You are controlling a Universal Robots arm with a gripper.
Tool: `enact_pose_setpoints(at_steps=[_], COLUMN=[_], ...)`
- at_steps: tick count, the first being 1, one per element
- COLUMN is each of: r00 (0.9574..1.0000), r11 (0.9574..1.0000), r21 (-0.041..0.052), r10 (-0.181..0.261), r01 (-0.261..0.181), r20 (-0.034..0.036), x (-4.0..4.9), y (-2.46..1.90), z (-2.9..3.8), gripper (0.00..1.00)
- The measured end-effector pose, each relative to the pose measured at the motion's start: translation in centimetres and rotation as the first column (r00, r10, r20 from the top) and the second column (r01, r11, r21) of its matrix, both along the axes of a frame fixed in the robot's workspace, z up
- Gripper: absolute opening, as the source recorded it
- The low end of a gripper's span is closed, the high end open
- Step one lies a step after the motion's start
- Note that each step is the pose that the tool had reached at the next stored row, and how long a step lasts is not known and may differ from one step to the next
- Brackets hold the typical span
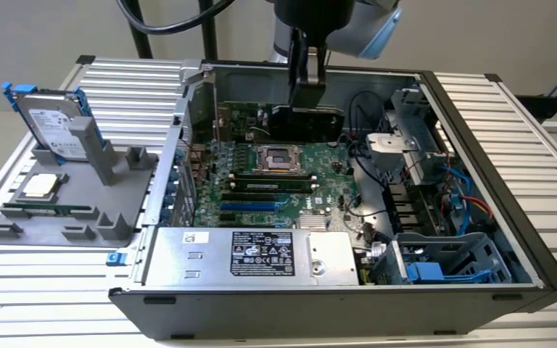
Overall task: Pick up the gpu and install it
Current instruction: 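Insert the gpu into the slot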
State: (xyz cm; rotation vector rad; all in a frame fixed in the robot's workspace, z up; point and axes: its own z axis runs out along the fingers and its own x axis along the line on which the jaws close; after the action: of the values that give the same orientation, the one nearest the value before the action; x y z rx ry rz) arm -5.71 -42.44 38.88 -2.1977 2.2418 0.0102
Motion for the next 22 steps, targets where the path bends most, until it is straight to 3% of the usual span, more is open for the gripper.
enact_pose_setpoints(at_steps=[9, 15, 22], r00=[1.0000, 1.0000, 1.0000], r11=[1.0000, 1.0000, 1.0000], r21=[-0.0001, -0.0059, -0.0060], r10=[0.000, 0.000, 0.000], r01=[0.000, 0.000, 0.000], r20=[-0.0003, -0.0006, -0.0015], x=[-0.01, 0.00, 0.00], y=[0.00, 0.00, 0.00], z=[-0.51, -0.84, -0.90], gripper=[0.00, 0.00, 0.00])
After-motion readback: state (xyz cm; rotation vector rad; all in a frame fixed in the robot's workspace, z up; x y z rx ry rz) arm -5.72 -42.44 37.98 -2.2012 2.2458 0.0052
